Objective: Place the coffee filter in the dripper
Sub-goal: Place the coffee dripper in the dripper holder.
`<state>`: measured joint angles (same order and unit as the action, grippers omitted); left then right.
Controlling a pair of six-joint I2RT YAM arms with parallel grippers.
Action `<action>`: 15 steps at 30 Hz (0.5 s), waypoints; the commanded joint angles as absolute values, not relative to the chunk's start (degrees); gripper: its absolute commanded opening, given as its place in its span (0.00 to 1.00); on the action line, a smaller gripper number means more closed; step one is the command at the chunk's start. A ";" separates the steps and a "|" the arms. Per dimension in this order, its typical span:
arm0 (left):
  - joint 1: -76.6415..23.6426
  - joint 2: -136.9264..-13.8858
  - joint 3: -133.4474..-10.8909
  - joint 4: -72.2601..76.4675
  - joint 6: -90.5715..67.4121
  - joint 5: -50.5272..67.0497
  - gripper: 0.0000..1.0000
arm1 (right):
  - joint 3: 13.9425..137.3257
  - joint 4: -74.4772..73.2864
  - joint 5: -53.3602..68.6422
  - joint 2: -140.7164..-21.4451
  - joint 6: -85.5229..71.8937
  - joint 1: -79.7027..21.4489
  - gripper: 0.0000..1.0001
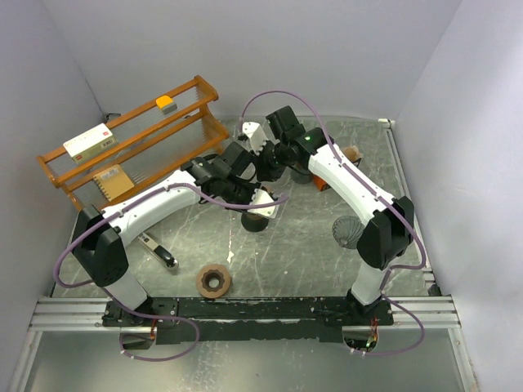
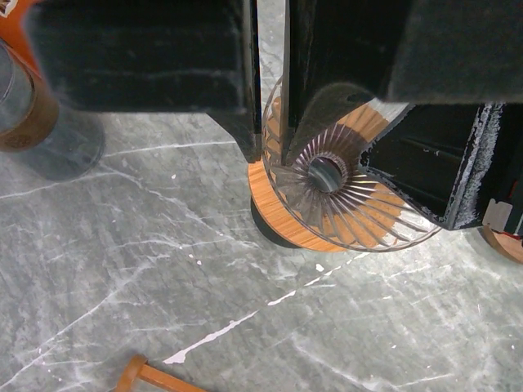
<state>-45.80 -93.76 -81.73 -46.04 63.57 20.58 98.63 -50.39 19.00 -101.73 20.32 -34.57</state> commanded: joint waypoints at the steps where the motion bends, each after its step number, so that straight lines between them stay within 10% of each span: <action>1: -45.57 -95.09 -81.99 -52.26 62.59 19.62 0.44 | 97.69 -57.64 16.40 -104.21 21.88 -34.89 0.09; 15: -45.38 -91.27 -85.34 -52.58 61.36 19.95 0.63 | 101.19 -59.14 17.00 -104.05 21.62 -34.87 0.27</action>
<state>-45.78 -93.54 -82.72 -49.78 62.26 20.10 98.91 -54.04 18.17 -102.89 20.86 -34.92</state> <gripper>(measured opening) 0.620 0.250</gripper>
